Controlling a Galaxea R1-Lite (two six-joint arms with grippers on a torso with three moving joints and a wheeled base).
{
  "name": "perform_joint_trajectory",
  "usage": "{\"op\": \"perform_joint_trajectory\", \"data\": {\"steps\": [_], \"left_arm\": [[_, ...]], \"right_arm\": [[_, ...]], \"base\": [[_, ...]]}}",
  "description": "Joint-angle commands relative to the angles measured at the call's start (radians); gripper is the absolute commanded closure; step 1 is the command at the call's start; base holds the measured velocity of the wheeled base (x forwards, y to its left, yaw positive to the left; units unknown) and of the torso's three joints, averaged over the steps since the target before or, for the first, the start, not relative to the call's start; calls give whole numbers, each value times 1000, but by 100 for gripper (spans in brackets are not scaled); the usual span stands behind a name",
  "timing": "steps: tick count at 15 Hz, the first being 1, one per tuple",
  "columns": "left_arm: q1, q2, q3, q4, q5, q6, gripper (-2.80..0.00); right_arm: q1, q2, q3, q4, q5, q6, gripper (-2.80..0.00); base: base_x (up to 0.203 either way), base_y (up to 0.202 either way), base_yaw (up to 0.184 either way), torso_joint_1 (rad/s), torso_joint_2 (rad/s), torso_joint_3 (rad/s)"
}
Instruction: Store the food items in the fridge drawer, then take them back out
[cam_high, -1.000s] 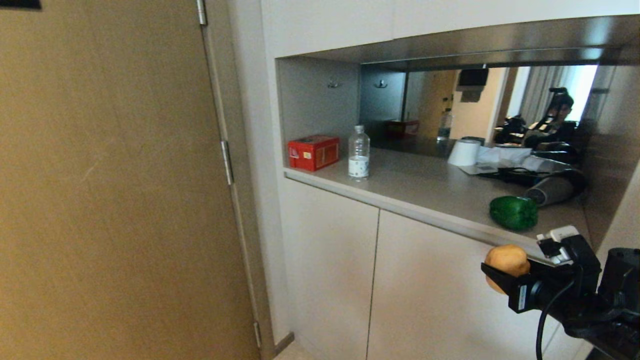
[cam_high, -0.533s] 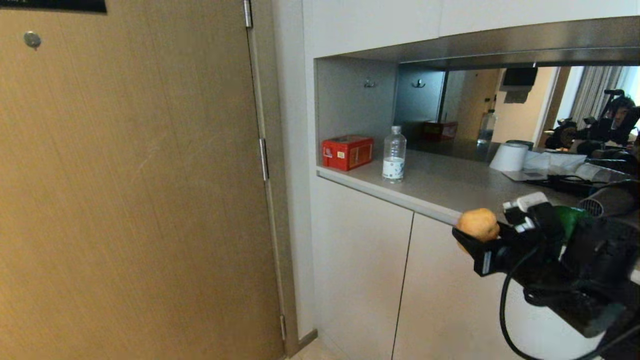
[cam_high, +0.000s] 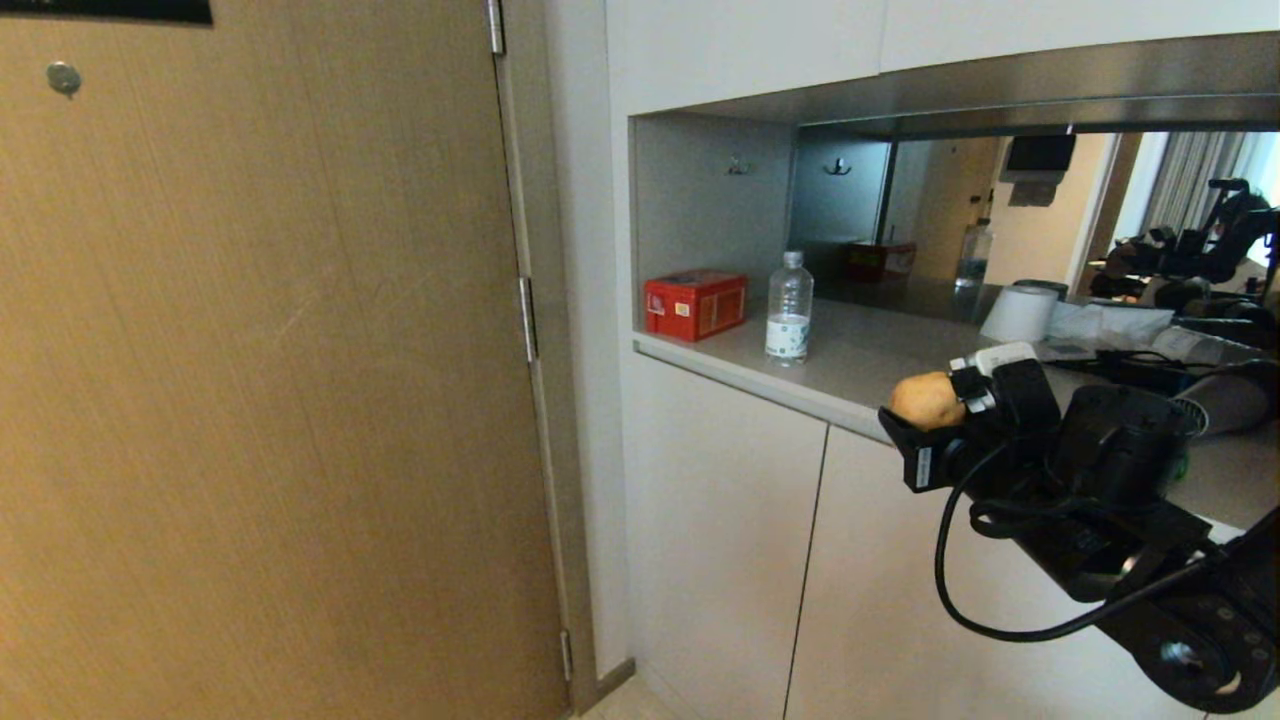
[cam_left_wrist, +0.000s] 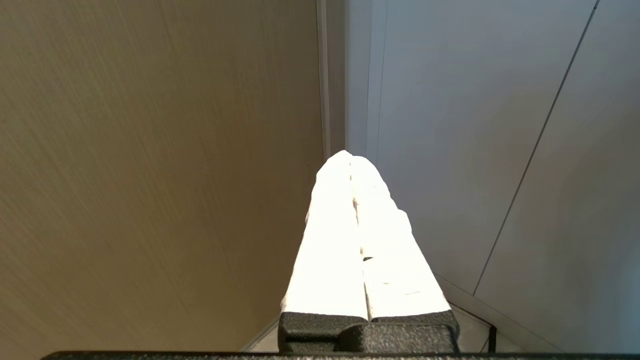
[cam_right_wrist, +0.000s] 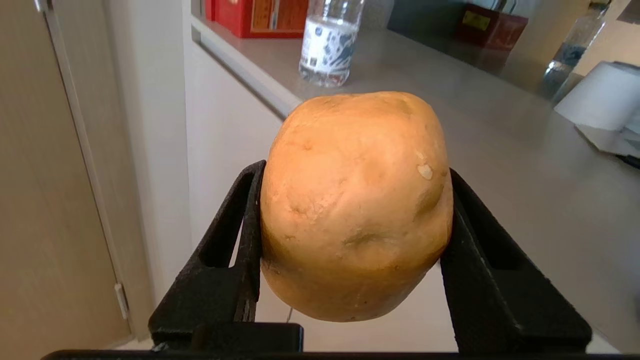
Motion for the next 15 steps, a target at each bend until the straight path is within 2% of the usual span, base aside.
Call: {"op": "perform_joint_trajectory", "data": {"steps": [1, 8, 15], "left_arm": [[0, -2, 0, 0, 0, 0, 0], [1, -2, 0, 0, 0, 0, 0], [0, -2, 0, 0, 0, 0, 0]], "right_arm": [[0, 1, -15, -9, -1, -2, 0], [-14, 17, -75, -9, 1, -6, 0], [-84, 134, -178, -54, -3, -30, 0]], "base": [[0, 0, 0, 0, 0, 0], [0, 0, 0, 0, 0, 0], [0, 0, 0, 0, 0, 0]]}}
